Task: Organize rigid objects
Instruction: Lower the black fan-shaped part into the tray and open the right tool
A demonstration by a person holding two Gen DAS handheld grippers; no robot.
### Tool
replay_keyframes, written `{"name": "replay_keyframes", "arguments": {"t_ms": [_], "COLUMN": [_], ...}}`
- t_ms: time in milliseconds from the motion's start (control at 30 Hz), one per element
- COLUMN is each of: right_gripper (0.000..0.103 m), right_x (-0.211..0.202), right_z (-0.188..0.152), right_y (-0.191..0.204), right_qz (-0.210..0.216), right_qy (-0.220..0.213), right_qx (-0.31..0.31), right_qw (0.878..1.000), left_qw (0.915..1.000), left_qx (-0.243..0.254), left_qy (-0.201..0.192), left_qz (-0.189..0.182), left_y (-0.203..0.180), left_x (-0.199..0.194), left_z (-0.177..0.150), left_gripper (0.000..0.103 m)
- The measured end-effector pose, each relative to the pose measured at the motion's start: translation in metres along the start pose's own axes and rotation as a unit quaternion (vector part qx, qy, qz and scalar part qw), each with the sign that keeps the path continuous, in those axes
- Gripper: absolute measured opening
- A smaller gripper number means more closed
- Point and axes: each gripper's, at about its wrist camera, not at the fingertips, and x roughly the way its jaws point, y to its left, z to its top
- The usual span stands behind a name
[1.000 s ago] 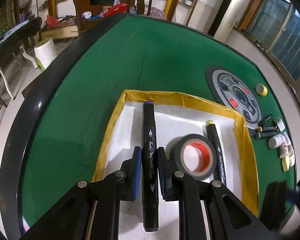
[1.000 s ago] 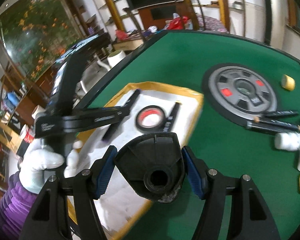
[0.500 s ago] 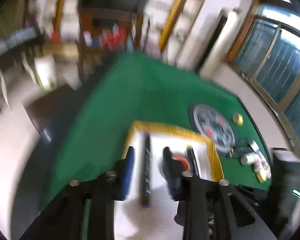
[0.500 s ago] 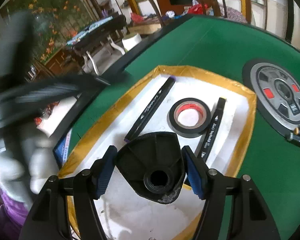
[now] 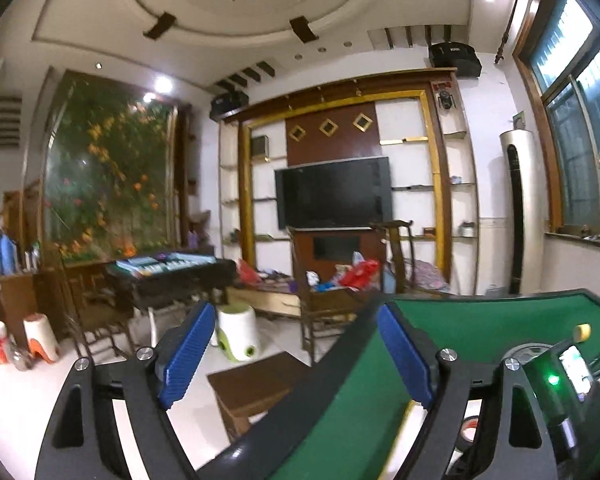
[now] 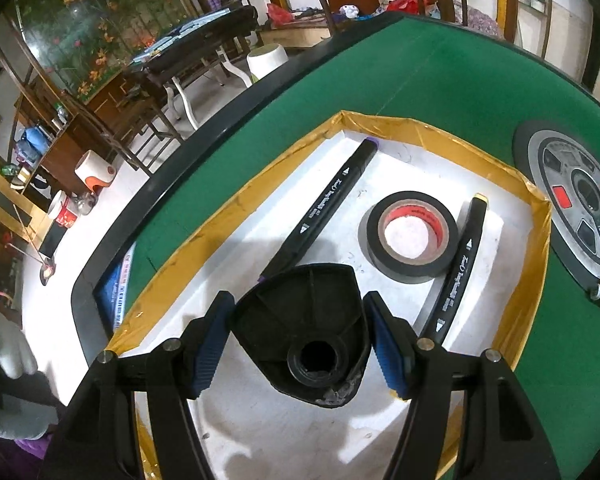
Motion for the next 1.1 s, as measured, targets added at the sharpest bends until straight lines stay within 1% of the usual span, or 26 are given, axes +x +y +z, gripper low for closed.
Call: {"name": "replay_keyframes", "arguments": {"t_ms": [133,233,267,433,533,567,667,767,833,933,1100], "right_gripper": [0.066,0.066,0.066,0.066,0.066,0.066,0.066,0.066,0.066,0.066,0.066], "right_x": [0.001,0.005,0.008,0.032,0.033,0.033,0.032,0.031,0.026,0.011,-0.03], "right_z": [-0.002,0.0,0.002,0.014,0.025,0.028,0.03,0.03,0.028,0.024,0.005], "right_y": [0.004,0.009,0.01,0.006,0.002,0.001,-0.001,-0.003,-0.001,0.004,0.008], "right_qz": [-0.002,-0.016,-0.022,-0.057,-0.059,-0.05,-0.042,-0.046,-0.04,-0.032,-0.028], "right_qy": [0.011,0.023,0.031,0.08,0.078,0.078,0.068,0.059,0.05,0.024,-0.033], "right_qx": [-0.005,-0.014,-0.016,-0.015,-0.008,-0.004,0.006,0.013,0.013,0.01,-0.002], "right_qw": [1.0,0.999,0.999,0.995,0.995,0.996,0.997,0.997,0.998,0.999,0.999], "left_qw": [0.9995,0.9993,0.9992,0.9993,0.9993,0.9993,0.9994,0.9995,0.9995,0.9995,0.9994], "left_qx": [0.009,0.008,0.005,-0.005,-0.005,-0.004,-0.001,0.002,0.002,0.004,0.009], "left_qy": [-0.022,-0.027,-0.029,-0.021,-0.015,-0.013,-0.007,0.003,0.008,0.015,0.027], "left_qz": [0.02,0.026,0.028,0.031,0.034,0.034,0.035,0.032,0.029,0.026,0.018], "left_y": [0.01,0.015,0.016,0.02,0.016,0.014,0.011,0.006,0.004,0.001,-0.004], "left_x": [-0.006,-0.005,-0.006,-0.007,-0.005,-0.004,-0.001,0.001,0.0,-0.001,-0.005], "left_z": [-0.003,-0.005,-0.006,-0.008,-0.008,-0.009,-0.009,-0.01,-0.011,-0.012,-0.014], "left_gripper": [0.088,0.094,0.095,0.095,0.095,0.095,0.095,0.095,0.095,0.096,0.096]}}
